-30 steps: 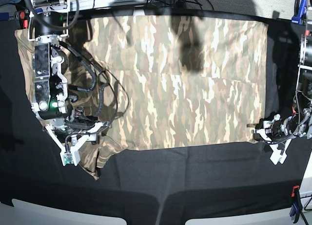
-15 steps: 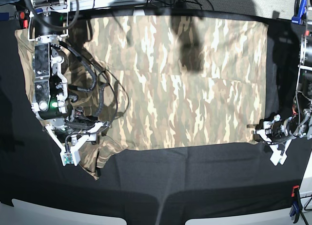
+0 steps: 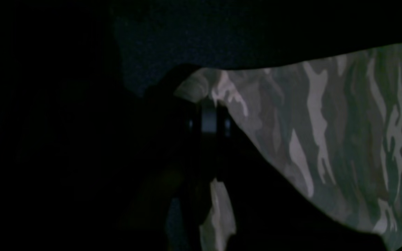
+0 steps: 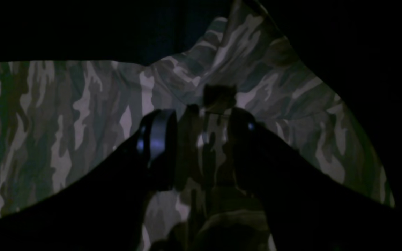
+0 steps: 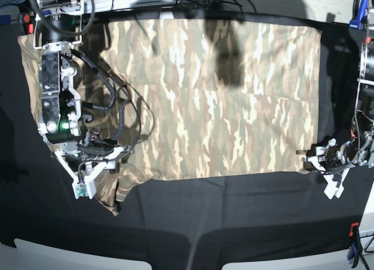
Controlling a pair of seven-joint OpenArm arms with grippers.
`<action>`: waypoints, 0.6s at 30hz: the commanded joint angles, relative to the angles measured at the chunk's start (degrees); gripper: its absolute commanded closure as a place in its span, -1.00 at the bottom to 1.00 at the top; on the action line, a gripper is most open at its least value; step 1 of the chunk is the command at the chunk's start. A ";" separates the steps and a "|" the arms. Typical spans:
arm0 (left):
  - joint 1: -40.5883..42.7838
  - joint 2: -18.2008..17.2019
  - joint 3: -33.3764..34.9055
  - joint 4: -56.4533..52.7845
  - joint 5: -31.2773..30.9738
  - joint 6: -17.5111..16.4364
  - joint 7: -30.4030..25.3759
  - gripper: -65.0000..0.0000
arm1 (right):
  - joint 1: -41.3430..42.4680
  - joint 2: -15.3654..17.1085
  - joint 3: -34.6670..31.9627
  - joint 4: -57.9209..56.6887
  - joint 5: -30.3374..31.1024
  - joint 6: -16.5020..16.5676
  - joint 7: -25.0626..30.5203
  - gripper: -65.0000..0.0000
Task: Layout the t-shirt on the table in an organized manner, then fold the t-shirt properly
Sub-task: 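Grasp the hem corners of the shirt with both grippers, then pull the hem corner with the right gripper away from the shirt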
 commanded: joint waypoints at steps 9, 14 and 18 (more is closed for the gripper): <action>-2.23 -0.98 -0.33 0.70 -0.50 -0.04 -1.57 1.00 | 1.92 0.48 0.24 0.96 0.09 0.17 1.57 0.24; -2.23 -0.98 -0.33 0.70 -0.52 -0.04 -1.60 1.00 | 3.65 0.48 0.24 0.96 -5.79 0.15 2.54 0.24; -2.23 -0.98 -0.33 0.70 -0.52 -0.04 -1.62 1.00 | 4.96 0.46 0.24 0.94 -5.79 3.76 5.35 0.24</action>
